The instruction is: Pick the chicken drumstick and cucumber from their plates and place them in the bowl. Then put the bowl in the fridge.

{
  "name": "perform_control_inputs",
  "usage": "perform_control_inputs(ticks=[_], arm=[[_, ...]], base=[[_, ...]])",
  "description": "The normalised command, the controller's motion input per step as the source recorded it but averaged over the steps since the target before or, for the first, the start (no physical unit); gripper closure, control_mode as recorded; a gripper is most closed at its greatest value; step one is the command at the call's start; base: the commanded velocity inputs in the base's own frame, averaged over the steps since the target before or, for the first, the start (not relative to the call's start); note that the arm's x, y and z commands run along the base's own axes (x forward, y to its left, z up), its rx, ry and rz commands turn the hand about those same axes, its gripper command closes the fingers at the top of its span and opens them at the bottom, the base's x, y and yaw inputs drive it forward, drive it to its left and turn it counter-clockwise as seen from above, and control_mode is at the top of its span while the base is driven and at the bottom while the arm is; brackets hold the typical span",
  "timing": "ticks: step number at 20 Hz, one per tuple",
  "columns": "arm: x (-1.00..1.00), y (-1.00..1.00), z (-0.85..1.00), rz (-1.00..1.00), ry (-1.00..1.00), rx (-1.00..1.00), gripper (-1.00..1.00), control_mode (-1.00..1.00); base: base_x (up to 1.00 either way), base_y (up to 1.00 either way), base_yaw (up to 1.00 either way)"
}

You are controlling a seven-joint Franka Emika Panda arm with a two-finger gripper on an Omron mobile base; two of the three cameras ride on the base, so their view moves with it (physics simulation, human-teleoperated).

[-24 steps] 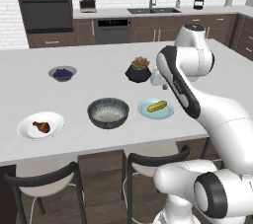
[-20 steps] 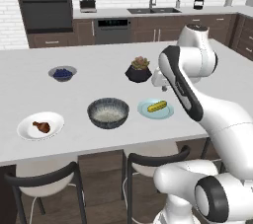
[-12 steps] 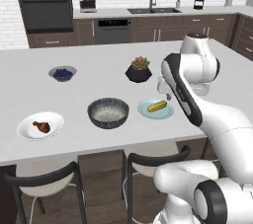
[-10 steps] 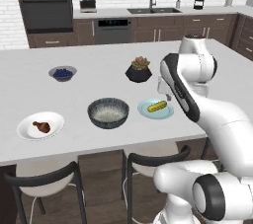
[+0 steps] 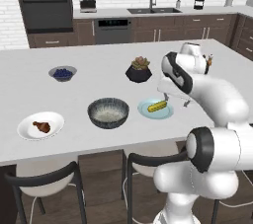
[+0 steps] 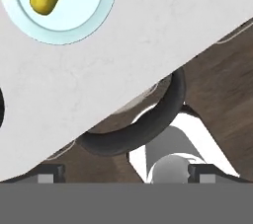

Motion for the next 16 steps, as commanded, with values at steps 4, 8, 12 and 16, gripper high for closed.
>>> perform_control_inputs(ticks=[4, 8, 12, 16], arm=[[0.96, -0.03, -0.54, 0.00, 0.23, 0.00, -1.00, -1.00], [0.75, -0.02, -0.24, 0.00, 0.20, 0.00, -1.00, -1.00], [0.63, -0.06, -0.26, 0.00, 0.06, 0.00, -1.00, -1.00], [0.42, -0.10, -0.53, 0.00, -0.01, 0.02, -1.00, -1.00]], base=[[0.00, 0.00, 0.00], [0.00, 0.00, 0.00], [0.00, 0.00, 0.00], [0.00, 0.00, 0.00]])
